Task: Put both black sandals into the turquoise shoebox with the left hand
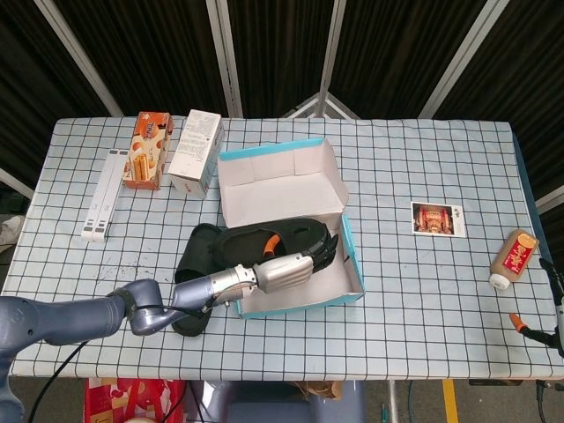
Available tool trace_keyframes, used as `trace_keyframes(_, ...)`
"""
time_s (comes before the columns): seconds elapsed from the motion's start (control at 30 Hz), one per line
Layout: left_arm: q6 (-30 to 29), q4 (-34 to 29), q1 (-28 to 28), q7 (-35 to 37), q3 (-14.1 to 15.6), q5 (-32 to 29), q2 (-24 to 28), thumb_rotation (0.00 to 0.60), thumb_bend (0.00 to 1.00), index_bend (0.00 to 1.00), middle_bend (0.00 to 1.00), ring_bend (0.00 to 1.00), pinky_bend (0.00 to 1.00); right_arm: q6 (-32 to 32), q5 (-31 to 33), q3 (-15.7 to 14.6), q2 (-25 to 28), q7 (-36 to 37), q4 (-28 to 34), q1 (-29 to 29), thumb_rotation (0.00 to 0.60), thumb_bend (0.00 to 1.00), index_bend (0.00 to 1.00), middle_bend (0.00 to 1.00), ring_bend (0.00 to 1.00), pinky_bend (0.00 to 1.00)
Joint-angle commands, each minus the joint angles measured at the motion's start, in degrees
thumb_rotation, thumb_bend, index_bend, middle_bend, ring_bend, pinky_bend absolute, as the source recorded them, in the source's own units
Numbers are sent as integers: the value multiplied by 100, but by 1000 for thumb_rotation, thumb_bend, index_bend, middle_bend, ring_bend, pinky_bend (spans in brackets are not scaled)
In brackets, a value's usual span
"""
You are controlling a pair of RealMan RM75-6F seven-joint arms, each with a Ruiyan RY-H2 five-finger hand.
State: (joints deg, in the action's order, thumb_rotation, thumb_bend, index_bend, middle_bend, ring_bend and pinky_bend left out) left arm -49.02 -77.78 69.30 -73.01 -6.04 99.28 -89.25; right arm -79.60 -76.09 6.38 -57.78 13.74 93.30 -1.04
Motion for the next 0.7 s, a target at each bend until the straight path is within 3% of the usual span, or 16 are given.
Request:
trace_keyframes(0.03,18,312,157,231,-74,129,-253,600,274,139,216,118,235,10,12,0,5,8,-8,1,600,234,109,165,201,227)
trace_keyframes(0.7,-48,1929,716,851,-50,619,-1252,600,274,161,219,118,238,50,75,20,32,155,-63,23,600,234,110,165,201,227)
